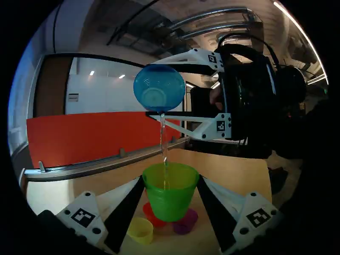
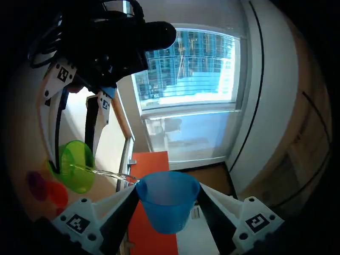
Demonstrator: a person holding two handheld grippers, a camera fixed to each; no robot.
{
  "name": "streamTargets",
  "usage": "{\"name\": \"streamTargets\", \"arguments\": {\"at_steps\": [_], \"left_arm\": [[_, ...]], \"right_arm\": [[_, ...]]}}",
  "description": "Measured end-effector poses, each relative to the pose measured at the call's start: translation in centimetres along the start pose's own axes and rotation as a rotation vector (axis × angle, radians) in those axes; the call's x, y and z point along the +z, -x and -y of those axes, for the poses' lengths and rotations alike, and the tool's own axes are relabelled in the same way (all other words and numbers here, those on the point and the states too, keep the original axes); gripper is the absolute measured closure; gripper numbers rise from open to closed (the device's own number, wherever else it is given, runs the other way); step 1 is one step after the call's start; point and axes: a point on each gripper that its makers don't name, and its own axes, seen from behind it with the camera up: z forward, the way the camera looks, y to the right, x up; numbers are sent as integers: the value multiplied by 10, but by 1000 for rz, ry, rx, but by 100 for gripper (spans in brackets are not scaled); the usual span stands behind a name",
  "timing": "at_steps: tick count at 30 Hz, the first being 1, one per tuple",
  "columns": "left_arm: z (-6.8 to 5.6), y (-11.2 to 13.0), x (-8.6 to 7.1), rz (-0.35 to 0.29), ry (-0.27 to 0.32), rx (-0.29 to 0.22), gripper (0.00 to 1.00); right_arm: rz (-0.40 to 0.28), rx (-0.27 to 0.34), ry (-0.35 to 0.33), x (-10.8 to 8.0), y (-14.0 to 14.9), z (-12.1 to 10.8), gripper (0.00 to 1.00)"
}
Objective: Pour water
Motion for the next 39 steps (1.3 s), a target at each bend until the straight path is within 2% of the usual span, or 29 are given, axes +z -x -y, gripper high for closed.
{"name": "streamTargets", "arguments": {"at_steps": [21,39], "left_arm": [[4,-1,1,-6,-1,-14,12],[3,-1,1,-8,1,-16,12]], "right_arm": [[1,-126,5,7,-19,6,9],[-11,-142,3,3,-23,9,9]]}}
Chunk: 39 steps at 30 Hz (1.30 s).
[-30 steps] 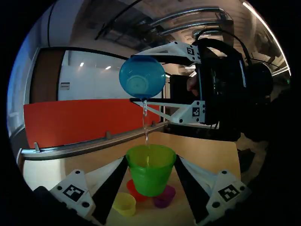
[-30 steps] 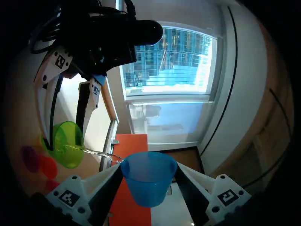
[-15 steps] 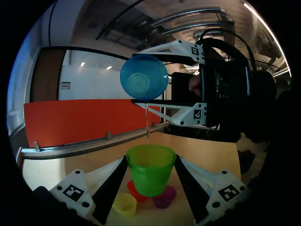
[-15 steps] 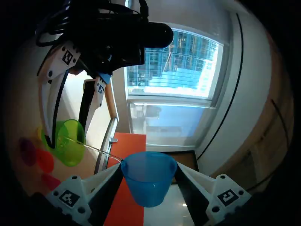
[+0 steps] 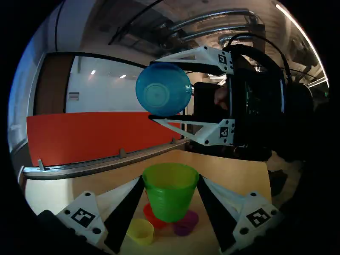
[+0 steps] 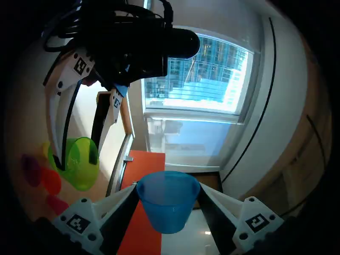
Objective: Pour water
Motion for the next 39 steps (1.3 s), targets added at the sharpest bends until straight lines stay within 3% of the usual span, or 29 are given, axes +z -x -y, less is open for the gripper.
{"name": "streamTargets", "arguments": {"at_steps": [5,11,23,33,36,39], "left_arm": [[0,-1,0,1,0,3,12],[-2,0,0,7,2,8,12],[0,1,-3,20,-5,17,12],[3,6,-4,41,-13,28,12],[5,9,-4,47,-17,32,12],[8,10,-5,52,-22,33,12]], "right_arm": [[0,52,6,-3,6,-2,9],[3,205,13,-13,18,-2,9],[-6,677,13,-36,26,5,9],[10,1075,-51,-54,19,30,9],[2,1185,-58,-60,19,30,9],[1,1252,-64,-66,22,33,9]]}}
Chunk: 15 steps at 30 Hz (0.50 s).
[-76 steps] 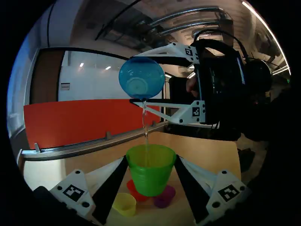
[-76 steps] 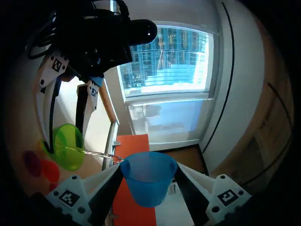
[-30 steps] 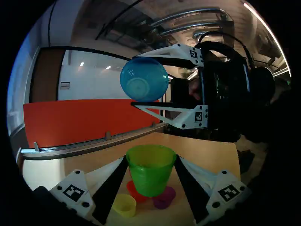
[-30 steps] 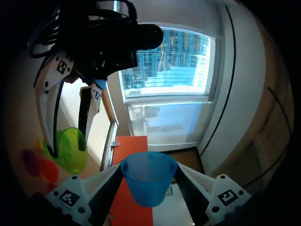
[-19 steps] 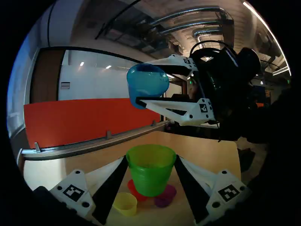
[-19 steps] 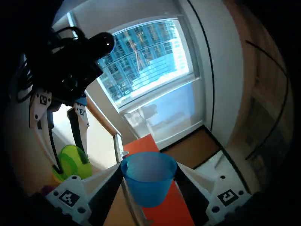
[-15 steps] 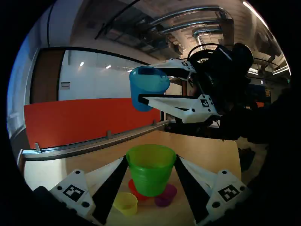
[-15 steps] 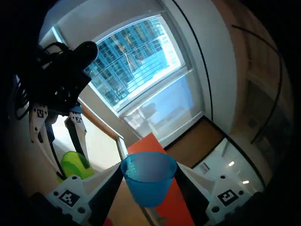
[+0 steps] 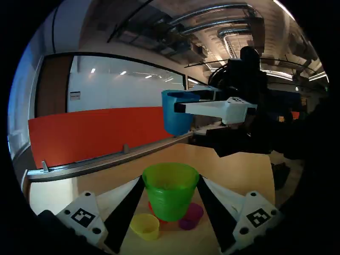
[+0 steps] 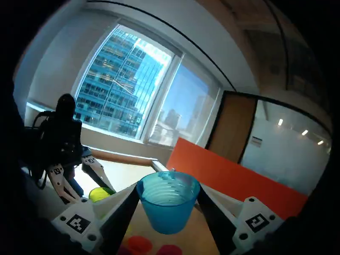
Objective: Pour water
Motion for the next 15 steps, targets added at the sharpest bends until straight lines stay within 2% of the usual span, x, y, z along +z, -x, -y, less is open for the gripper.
{"name": "streamTargets", "arguments": {"at_steps": [15], "left_arm": [[4,18,-2,45,0,-12,12]], "right_arm": [[111,99,2,-23,59,3,9]]}}
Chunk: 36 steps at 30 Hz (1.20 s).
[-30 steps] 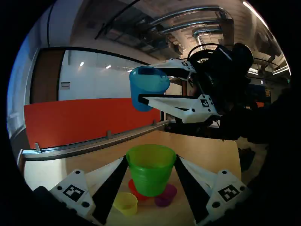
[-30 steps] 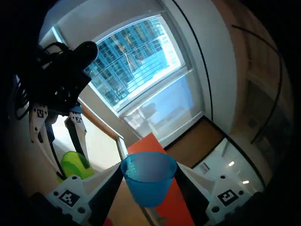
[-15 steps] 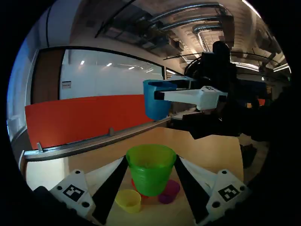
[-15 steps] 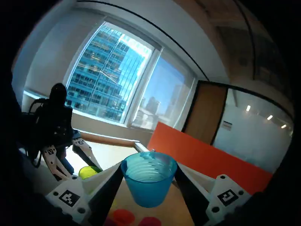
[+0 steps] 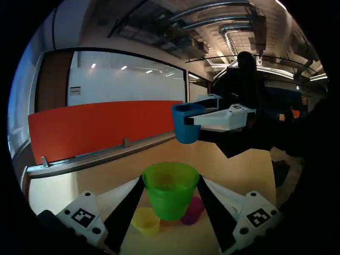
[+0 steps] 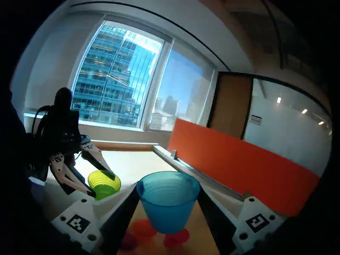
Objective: Pour water
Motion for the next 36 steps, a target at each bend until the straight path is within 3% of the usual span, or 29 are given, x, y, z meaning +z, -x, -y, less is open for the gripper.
{"name": "streamTargets", "arguments": {"at_steps": [9,17,36], "left_arm": [[-1,28,2,54,13,-27,12],[-8,51,2,125,45,-16,12],[-16,98,12,269,100,-2,12]], "right_arm": [[59,66,5,-3,44,6,9],[134,134,-11,-8,87,13,9],[271,201,-38,-14,164,19,8]]}}
